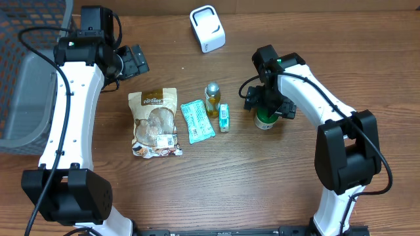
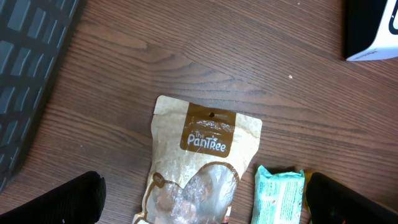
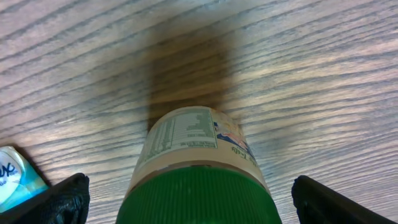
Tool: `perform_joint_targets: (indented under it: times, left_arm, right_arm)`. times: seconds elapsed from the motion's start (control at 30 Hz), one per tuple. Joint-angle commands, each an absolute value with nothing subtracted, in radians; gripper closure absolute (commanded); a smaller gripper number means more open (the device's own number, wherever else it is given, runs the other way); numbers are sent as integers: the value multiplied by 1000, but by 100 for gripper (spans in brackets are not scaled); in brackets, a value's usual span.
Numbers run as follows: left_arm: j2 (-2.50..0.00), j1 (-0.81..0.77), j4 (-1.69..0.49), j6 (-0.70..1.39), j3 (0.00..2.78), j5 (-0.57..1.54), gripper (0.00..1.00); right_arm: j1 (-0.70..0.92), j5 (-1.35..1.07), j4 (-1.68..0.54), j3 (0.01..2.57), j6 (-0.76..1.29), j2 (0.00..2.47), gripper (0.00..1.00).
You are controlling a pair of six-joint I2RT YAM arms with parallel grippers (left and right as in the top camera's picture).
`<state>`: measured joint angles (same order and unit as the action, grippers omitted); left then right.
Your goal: Scan the item barcode
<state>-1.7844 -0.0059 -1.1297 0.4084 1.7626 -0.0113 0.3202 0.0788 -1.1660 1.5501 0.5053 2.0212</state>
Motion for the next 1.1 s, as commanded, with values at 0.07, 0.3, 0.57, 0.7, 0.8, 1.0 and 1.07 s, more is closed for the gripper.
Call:
perform_joint_targets:
  times: [0.07, 0.3, 0.57, 0.7, 0.8, 1.0, 1.07]
  left_arm:
    - [-1773, -7, -1129, 396, 1781, -10, 0]
    - [-1773, -7, -1129, 396, 1781, -10, 0]
    - [-1773, -7, -1129, 396, 1781, -10, 0]
    - [-1773, -7, -1129, 396, 1781, -10, 0]
    - [-1773, -7, -1129, 396, 1781, -10, 0]
    - [-1773, -7, -1129, 396, 1781, -10, 0]
    - [-1773, -7, -1129, 396, 1781, -10, 0]
  right_arm:
    - [312, 89, -1164, 1525, 496, 2023, 0]
    - [312, 89, -1130, 1488, 496, 2023, 0]
    - [313, 89, -1121, 1485, 494, 2023, 4]
    - [313, 89, -1112, 1485, 469, 2023, 5]
    - [313, 88, -1108, 1485, 469, 2023, 9]
    - [313, 85, -1108, 1485, 463, 2023, 16]
    - [313, 85, -1106, 1481, 463, 2023, 17]
